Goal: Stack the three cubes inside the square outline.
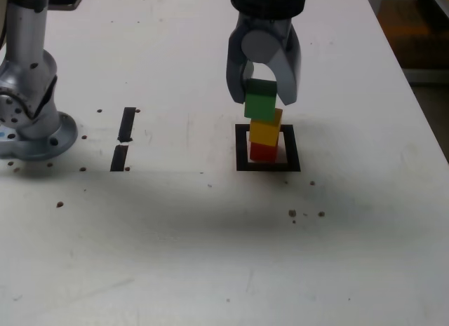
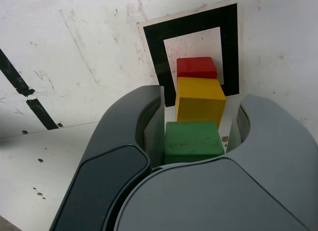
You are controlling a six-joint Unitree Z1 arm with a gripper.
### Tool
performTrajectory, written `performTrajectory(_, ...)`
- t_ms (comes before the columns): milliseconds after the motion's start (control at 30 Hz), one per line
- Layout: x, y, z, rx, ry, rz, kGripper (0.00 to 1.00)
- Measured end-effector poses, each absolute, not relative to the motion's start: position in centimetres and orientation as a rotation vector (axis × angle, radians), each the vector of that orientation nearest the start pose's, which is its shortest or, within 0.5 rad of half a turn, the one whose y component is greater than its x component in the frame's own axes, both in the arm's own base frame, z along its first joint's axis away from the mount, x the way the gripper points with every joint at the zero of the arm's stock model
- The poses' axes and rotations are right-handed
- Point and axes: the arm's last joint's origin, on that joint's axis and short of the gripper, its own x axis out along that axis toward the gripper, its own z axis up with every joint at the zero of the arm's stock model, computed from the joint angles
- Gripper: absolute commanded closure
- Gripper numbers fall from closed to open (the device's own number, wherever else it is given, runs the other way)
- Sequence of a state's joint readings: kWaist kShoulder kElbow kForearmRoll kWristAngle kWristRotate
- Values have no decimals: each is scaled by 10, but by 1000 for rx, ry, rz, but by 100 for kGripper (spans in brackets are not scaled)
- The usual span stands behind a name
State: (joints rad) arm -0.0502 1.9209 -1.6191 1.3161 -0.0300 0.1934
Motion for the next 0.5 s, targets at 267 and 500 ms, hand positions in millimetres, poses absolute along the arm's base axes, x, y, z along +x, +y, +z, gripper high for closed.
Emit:
performTrajectory(267,341,-18,299,168,1613,-216,62)
performTrajectory(500,343,-18,298,172,1606,-212,53)
